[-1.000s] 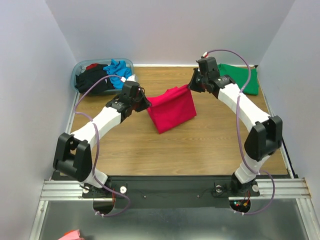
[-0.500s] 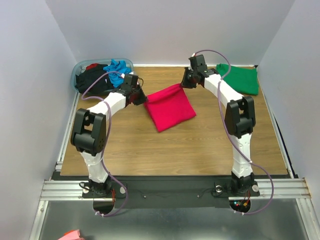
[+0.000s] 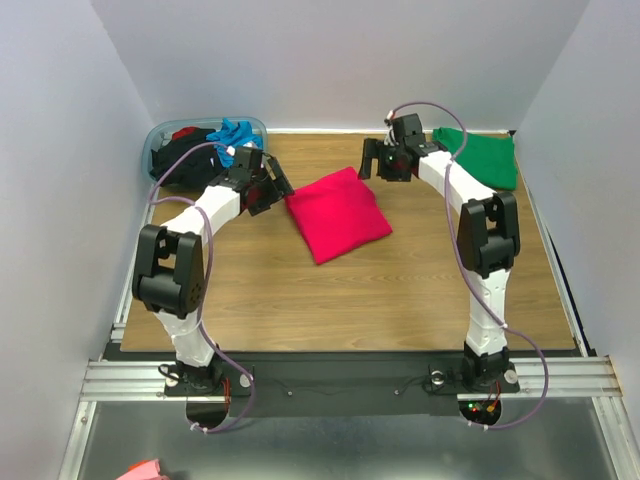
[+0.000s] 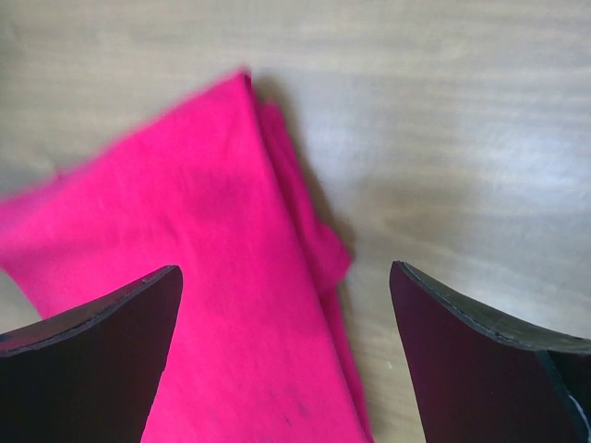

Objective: Fold and stack the t-shirts
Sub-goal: Neatly place the folded tshirt to the corner

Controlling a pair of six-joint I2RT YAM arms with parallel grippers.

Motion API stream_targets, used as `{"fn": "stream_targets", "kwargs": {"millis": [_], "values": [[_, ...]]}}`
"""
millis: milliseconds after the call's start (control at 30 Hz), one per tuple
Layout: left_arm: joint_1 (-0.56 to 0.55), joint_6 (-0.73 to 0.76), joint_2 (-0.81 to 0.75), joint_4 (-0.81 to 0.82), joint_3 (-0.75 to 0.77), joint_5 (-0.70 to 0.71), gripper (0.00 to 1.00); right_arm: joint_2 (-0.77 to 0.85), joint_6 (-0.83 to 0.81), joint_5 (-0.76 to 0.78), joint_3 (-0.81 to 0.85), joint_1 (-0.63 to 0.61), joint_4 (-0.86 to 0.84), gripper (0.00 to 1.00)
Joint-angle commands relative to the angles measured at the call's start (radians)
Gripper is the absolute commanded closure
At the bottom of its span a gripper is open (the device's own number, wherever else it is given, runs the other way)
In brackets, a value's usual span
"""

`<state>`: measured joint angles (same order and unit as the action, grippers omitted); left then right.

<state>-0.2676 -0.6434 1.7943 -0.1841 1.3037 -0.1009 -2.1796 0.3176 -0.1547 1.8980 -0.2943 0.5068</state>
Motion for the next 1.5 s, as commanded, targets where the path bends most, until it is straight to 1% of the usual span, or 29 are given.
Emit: {"fn": "stream_targets", "kwargs": {"millis": [0, 67, 133, 200, 300, 333, 367, 433, 467, 533, 567, 633, 667, 733, 767, 833, 967, 1000, 1033, 1067, 1133, 1167, 1200, 1233, 1267, 1333, 1367, 1433, 1467], "values": [[-0.004, 0.025, -0.099, 0.021, -0.069, -0.026, 0.11, 0.084, -0.167, -0.089, -0.086, -0.008, -0.027, 0.00], [-0.004, 0.025, -0.130, 0.041, -0.131, -0.042, 0.11, 0.087, -0.224, -0.112, -0.123, -0.006, -0.027, 0.02], [-0.005, 0.021, -0.154, 0.057, -0.181, -0.045, 0.11, 0.077, -0.268, -0.123, -0.132, -0.006, -0.027, 0.05], [-0.005, 0.013, -0.194, 0.077, -0.257, -0.045, 0.10, 0.052, -0.288, -0.112, -0.131, -0.008, -0.030, 0.06], [-0.008, -0.013, -0.254, 0.116, -0.383, -0.091, 0.11, -0.001, -0.310, -0.045, -0.108, -0.012, -0.034, 0.09], [-0.012, -0.022, -0.269, 0.124, -0.417, -0.092, 0.11, -0.002, -0.310, -0.045, -0.099, -0.016, -0.034, 0.10], [-0.016, -0.032, -0.288, 0.136, -0.481, -0.094, 0.10, -0.031, -0.308, -0.008, -0.091, -0.019, -0.034, 0.11], [-0.028, -0.053, -0.346, 0.144, -0.544, -0.089, 0.11, -0.057, -0.308, 0.020, -0.074, -0.028, -0.034, 0.14], [-0.030, -0.058, -0.366, 0.147, -0.601, -0.091, 0.11, -0.075, -0.308, 0.024, -0.074, -0.032, -0.034, 0.14], [-0.032, -0.071, -0.433, 0.146, -0.651, -0.095, 0.11, -0.088, -0.342, 0.024, -0.082, -0.049, -0.036, 0.15], [-0.032, -0.078, -0.461, 0.144, -0.697, -0.097, 0.10, -0.100, -0.342, 0.026, -0.082, -0.057, -0.039, 0.18], [-0.032, -0.096, -0.539, 0.143, -0.739, -0.099, 0.10, -0.112, -0.341, 0.035, -0.083, -0.078, -0.039, 0.21], [-0.032, -0.104, -0.594, 0.129, -0.768, -0.094, 0.11, -0.121, -0.335, 0.064, -0.083, -0.088, -0.040, 0.24], [-0.032, -0.116, -0.645, 0.104, -0.785, -0.068, 0.10, -0.131, -0.328, 0.111, -0.089, -0.117, -0.042, 0.28], [-0.032, -0.119, -0.691, 0.071, -0.793, -0.056, 0.10, -0.132, -0.325, 0.171, -0.093, -0.129, -0.044, 0.32], [-0.032, -0.122, -0.752, 0.023, -0.793, -0.017, 0.10, -0.144, -0.321, 0.236, -0.102, -0.152, -0.042, 0.39], [-0.032, -0.119, -0.815, -0.041, -0.776, 0.018, 0.10, -0.152, -0.243, 0.236, -0.114, -0.160, -0.053, 0.52], [-0.032, -0.119, -0.841, -0.052, -0.773, 0.020, 0.10, -0.151, -0.233, 0.234, -0.123, -0.160, -0.059, 0.60], [-0.032, -0.119, -0.854, -0.060, -0.771, 0.024, 0.10, -0.146, -0.221, 0.234, -0.128, -0.160, -0.065, 0.65], [-0.032, -0.122, -0.877, -0.074, -0.771, 0.027, 0.10, -0.143, -0.218, 0.231, -0.134, -0.160, -0.077, 0.73], [-0.032, -0.127, -0.898, -0.089, -0.773, 0.041, 0.10, -0.134, -0.213, 0.241, -0.142, -0.160, -0.088, 0.81], [-0.032, -0.131, -0.915, -0.103, -0.774, 0.046, 0.10, -0.125, -0.213, 0.260, -0.142, -0.158, -0.094, 0.87], [-0.032, -0.131, -0.923, -0.109, -0.778, 0.050, 0.10, -0.117, -0.213, 0.280, -0.143, -0.158, -0.100, 0.89], [-0.032, -0.139, -0.931, -0.115, -0.778, 0.052, 0.10, -0.109, -0.213, 0.306, -0.140, -0.158, -0.103, 0.93], [-0.032, -0.142, -0.943, -0.123, -0.781, 0.056, 0.10, -0.092, -0.222, 0.364, -0.139, -0.158, -0.108, 1.00], [-0.032, -0.151, -0.952, -0.127, -0.784, 0.056, 0.10, -0.074, -0.238, 0.434, -0.132, -0.157, -0.116, 1.00], [-0.032, -0.156, -0.957, -0.127, -0.785, 0.056, 0.10, -0.066, -0.256, 0.507, -0.129, -0.157, -0.122, 1.00], [-0.032, -0.163, -0.960, -0.126, -0.788, 0.069, 0.10, -0.042, -0.271, 0.604, -0.113, -0.137, -0.123, 1.00], [-0.032, -0.164, -0.957, -0.126, -0.787, 0.072, 0.10, -0.042, -0.278, 0.619, -0.105, -0.137, -0.123, 1.00]]}}
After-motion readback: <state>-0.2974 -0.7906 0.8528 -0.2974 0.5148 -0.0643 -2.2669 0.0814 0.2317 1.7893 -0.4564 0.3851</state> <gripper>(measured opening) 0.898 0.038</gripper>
